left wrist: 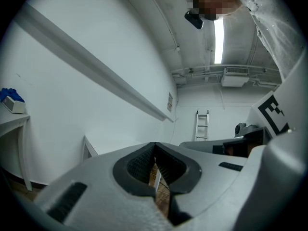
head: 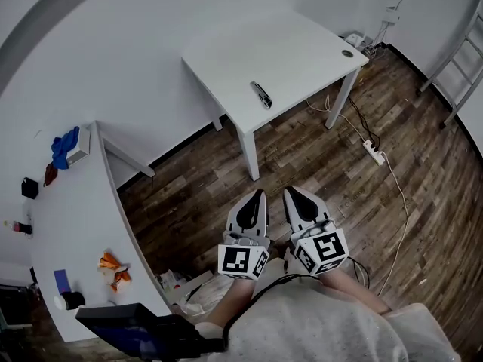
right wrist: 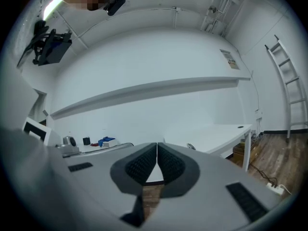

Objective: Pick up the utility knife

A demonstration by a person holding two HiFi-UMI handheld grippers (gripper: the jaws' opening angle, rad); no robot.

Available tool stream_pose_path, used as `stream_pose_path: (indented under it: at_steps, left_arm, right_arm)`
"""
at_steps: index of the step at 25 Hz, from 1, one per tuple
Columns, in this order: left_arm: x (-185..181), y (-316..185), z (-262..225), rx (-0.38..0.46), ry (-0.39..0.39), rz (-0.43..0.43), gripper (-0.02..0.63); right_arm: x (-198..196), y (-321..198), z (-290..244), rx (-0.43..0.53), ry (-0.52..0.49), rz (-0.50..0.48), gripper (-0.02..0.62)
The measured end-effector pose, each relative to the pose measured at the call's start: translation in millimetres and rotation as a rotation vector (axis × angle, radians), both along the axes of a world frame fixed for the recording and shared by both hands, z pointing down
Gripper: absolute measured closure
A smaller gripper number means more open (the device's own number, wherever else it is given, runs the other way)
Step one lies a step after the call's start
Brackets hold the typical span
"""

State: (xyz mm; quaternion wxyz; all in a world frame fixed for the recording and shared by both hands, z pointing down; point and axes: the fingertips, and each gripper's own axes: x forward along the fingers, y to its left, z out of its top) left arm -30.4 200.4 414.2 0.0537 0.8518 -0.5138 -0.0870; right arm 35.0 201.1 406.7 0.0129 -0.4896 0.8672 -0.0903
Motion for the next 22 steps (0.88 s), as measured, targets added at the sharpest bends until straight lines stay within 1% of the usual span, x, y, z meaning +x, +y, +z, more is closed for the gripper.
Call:
stream_pose_path:
  at_steps: [11, 17, 22]
  left_arm:
    - [-9.0, -37.1, 4.7, -0.019, 0.002, -0.036, 0.598]
    - [-13.2, -70.1, 4.8, -0.018, -0.004, -0.066, 0.598]
    - [-8.6, -99.7, 5.0, -0.019, -0.013, -0.079, 0.598]
  right_arm:
    - [-12.9, -38.4, 5.1, -0.028, -0.002, -0.047, 0.588]
    - [-11.7, -77.0, 9.2, -0.039, -0.008, -0.058, 0.588]
    - [-6.9, -107.3, 8.2, -0.035, -0.005, -0.077, 0.588]
